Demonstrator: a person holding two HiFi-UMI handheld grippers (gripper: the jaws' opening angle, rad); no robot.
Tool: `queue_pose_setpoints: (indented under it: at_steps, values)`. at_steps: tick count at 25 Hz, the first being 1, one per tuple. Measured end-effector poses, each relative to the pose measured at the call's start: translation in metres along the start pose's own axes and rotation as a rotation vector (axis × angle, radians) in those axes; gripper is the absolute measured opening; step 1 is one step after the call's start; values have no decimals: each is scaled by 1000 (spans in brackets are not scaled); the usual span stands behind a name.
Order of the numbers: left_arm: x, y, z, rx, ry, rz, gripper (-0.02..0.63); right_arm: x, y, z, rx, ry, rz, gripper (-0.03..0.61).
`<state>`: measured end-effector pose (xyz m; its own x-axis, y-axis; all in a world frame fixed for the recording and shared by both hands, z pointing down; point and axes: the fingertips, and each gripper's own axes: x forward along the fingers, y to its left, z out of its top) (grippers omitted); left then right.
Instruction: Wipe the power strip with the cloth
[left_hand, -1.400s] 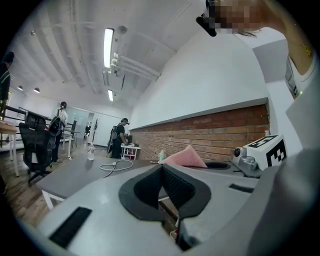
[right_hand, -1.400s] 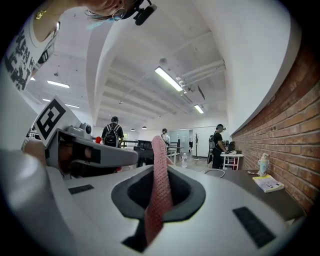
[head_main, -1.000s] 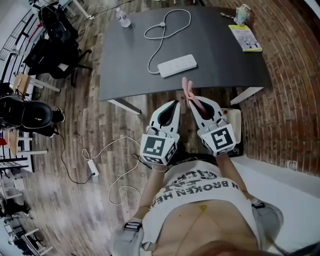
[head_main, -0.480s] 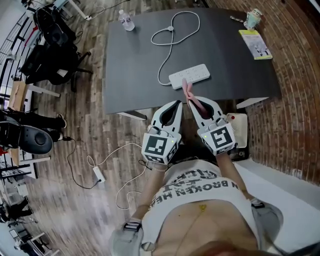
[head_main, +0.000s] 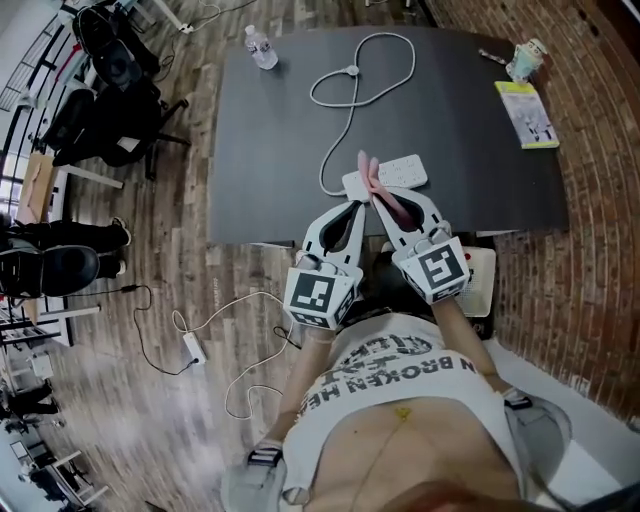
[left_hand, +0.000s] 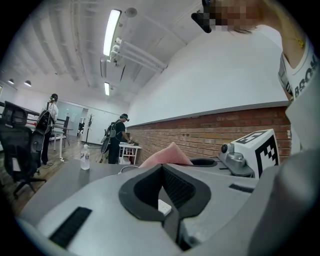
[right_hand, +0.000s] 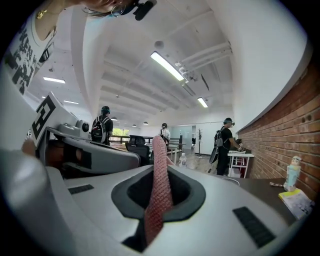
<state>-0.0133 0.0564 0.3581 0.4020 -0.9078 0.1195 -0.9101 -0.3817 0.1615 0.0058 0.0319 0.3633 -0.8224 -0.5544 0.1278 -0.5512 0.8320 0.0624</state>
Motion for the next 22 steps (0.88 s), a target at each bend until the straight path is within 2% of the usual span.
queue_pose_setpoints:
  at_steps: [6,11,18,22]
  values:
    - [46,21,22,8,-17,79,0,35,-40,16,-25,4,102,17]
    - [74,31,24,7,-11,128,0,51,-62,11,-17,8,162,17]
    - [100,38,14,11,4,152,0,63,-84,-6,-13,24,203,17]
    - [104,49,7,-2,7,129,1,72,-89,-19,-13,61,197,17]
